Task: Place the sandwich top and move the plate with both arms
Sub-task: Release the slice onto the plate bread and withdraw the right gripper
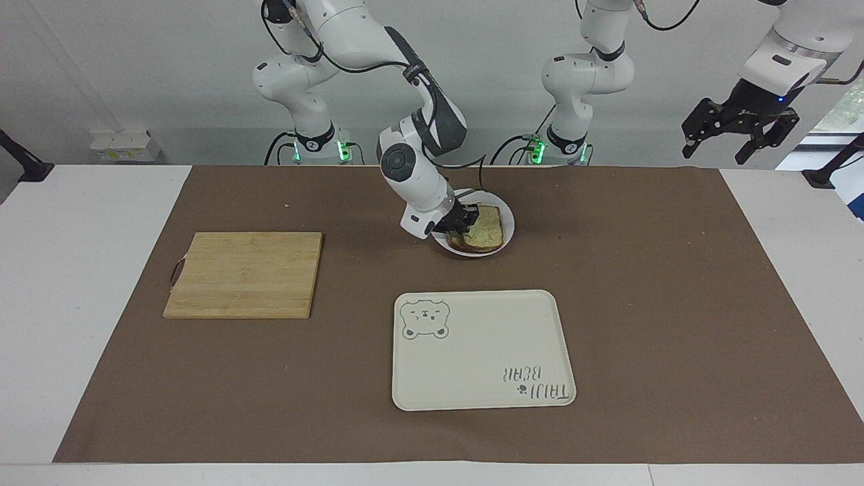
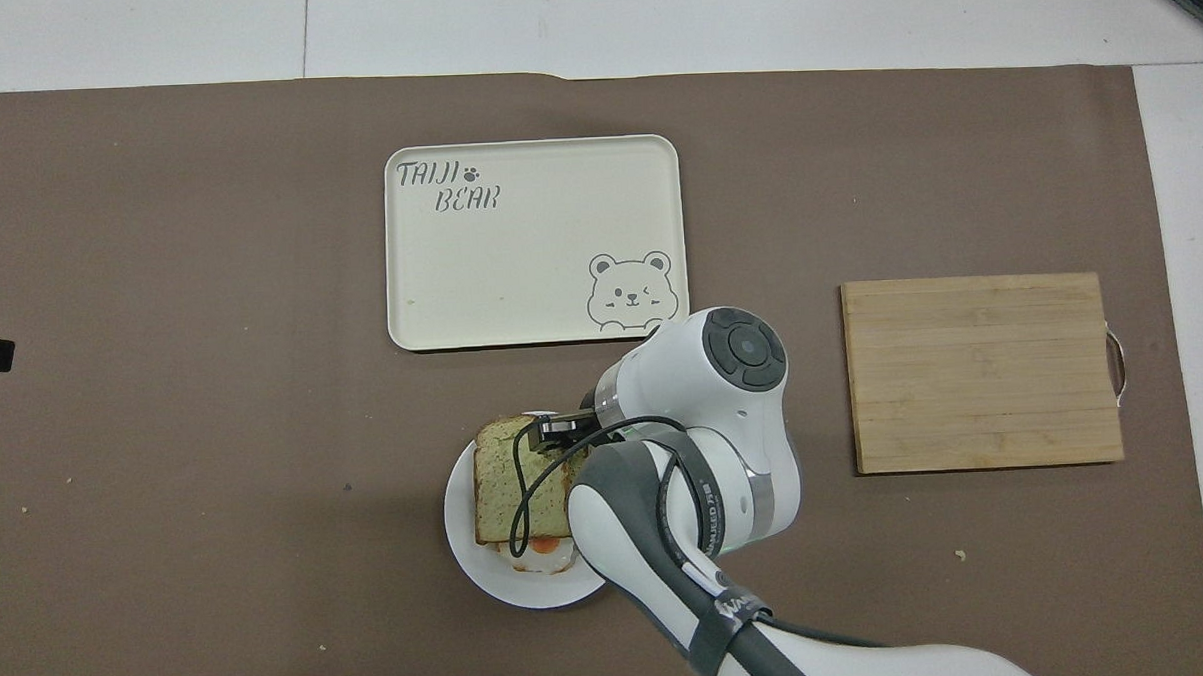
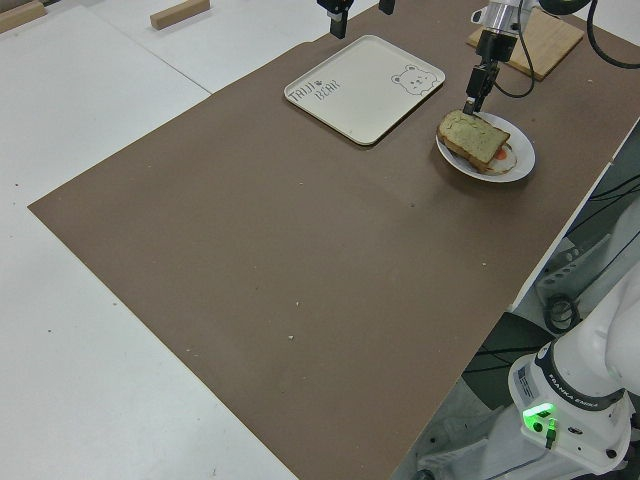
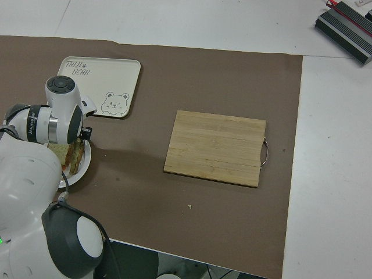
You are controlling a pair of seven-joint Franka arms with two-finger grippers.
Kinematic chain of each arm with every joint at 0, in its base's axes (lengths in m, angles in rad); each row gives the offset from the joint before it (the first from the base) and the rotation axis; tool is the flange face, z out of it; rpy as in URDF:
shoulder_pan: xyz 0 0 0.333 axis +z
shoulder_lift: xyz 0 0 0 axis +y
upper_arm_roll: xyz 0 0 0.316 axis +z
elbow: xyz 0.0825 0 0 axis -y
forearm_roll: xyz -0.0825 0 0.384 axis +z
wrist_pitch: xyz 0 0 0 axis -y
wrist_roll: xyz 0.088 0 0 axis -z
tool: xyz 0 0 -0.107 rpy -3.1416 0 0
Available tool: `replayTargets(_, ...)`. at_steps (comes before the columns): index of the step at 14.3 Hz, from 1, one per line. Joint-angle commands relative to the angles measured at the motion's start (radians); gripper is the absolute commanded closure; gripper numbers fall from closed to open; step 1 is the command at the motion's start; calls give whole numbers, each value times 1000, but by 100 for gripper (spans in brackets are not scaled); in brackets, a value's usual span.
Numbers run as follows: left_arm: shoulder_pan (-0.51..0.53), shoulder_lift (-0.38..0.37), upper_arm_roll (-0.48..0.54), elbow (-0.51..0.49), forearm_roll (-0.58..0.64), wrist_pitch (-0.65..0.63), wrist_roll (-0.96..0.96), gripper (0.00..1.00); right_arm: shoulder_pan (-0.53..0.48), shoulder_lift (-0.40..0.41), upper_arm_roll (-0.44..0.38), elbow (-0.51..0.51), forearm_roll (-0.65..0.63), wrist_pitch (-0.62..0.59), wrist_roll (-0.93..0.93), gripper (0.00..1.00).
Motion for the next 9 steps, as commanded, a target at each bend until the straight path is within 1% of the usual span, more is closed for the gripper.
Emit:
replayTargets(1,5,-24,-5,-24,13,-2,-7,0,-57,-46,0,7,-142,-3,-9,0)
replayTargets(3,5,-24,-5,-24,13,-2,-7,0,-89,-66,-3,7,-213,-6,-9,0)
replayTargets(6,5,-26,-5,-24,13,-5,-7,0,-175,-113,-1,7,-268,-30,-16,0)
replayTargets(9,8,-29,6,-24,13,-52,-9,0,-231,-169,-1,10,-337,-116,-12,0)
